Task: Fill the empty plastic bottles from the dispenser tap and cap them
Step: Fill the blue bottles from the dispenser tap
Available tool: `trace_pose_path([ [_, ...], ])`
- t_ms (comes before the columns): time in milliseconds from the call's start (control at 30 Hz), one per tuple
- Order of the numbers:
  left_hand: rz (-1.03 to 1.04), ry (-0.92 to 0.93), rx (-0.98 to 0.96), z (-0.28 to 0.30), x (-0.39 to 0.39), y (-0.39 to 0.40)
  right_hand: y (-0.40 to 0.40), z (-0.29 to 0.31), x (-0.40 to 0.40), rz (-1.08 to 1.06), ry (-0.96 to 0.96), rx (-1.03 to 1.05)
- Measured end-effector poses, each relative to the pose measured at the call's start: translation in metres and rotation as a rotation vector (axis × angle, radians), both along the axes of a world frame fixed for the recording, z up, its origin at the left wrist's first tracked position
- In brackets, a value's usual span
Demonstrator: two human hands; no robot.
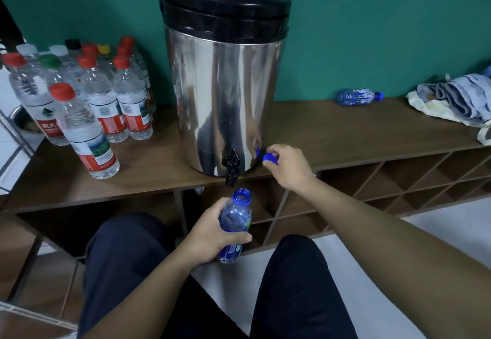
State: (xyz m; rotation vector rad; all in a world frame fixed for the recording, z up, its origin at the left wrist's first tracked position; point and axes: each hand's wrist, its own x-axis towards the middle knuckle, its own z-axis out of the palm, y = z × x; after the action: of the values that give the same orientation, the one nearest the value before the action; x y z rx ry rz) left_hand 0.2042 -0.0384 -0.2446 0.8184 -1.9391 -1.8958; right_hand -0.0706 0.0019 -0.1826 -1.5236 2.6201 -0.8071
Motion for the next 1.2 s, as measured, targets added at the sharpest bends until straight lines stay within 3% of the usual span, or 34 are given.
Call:
trace_pose_path([
  [233, 0.09, -0.021, 0.043, -0.013, 0.003, -0.01, 0.004, -0.02, 0.0, 0.001, -0.044, -0.094],
  [400, 0.124, -0.017, 0.031, -0.01, 0.002, -0.01, 0.021, 0.014, 0.03, -0.002, -0.119, -0.301],
  [533, 0.173, 0.004, 0.015, -0.008, 0.001, -0.009, 0.026, 0.058, 0.077, 0.128, -0.241, -0.419],
  [733, 0.217, 0.074, 0.004, 0.001, 0.002, -0.005, 0.024, 0.095, 0.132, 0.314, -0.225, -0.328],
  [833, 0.227, 0.086, -0.011, 0.004, 0.003, -0.003, 0.017, 0.094, 0.137, 0.298, -0.198, -0.276],
  [1100, 0.209, 0.057, -0.07, -0.001, 0.005, -0.007, 0.014, 0.083, 0.123, 0.296, -0.358, -0.238],
  [1200, 0.234, 0.043, -0.079, 0.0, 0.004, -0.007, 0.014, 0.086, 0.12, 0.336, -0.281, -0.207],
])
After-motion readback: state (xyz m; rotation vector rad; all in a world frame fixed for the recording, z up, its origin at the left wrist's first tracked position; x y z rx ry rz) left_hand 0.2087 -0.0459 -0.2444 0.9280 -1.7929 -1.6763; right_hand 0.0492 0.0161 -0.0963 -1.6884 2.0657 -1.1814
